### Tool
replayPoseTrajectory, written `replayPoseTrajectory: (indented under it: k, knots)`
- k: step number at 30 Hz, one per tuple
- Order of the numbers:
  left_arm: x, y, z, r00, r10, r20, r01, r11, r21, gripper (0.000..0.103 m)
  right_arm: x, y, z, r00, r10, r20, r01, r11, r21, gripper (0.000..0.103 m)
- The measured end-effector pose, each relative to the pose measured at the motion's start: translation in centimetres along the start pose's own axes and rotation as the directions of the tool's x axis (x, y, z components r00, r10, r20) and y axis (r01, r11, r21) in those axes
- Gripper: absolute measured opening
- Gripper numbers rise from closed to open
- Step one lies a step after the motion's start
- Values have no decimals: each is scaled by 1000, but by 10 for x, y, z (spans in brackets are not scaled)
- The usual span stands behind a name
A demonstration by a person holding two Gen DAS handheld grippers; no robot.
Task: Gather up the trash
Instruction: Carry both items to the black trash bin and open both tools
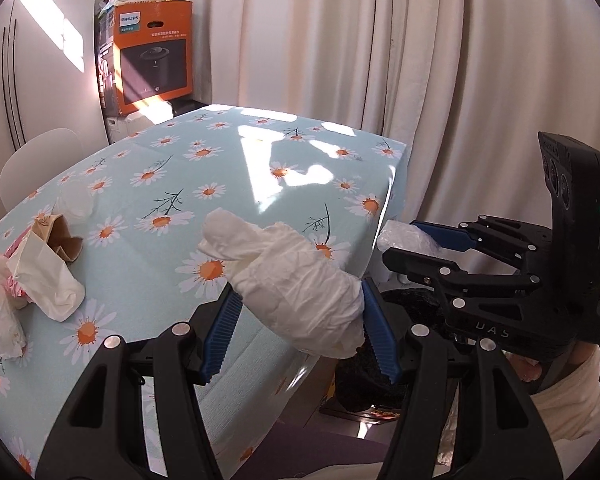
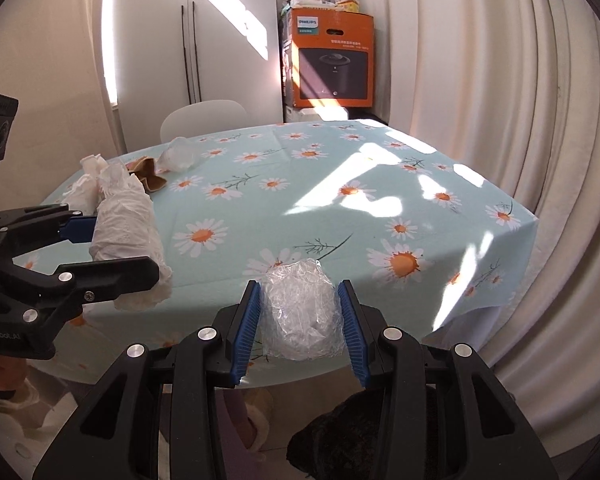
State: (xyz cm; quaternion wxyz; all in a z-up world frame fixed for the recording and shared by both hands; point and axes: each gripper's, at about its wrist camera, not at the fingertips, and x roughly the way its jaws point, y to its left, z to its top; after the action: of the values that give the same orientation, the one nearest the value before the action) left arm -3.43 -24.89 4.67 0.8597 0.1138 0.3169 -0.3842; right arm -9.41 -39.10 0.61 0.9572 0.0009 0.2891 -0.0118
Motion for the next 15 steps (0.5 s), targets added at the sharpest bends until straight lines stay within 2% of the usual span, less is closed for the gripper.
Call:
replayPoseTrajectory:
  k: [2, 9, 15]
  knots:
    - [13, -12, -1, 999, -42, -30, 43, 999, 17, 60, -1, -13, -9, 1000, -19, -11, 20, 1000, 20, 38]
    - [58, -61, -5, 990, -86, -115, 100, 987, 124, 60, 0, -57, -46, 994, -77, -71, 84, 991, 107, 38]
    - [94, -96, -15, 969, -133, -207, 173, 966, 191, 60, 3, -86, -83, 982, -124, -143, 146, 976, 159, 38]
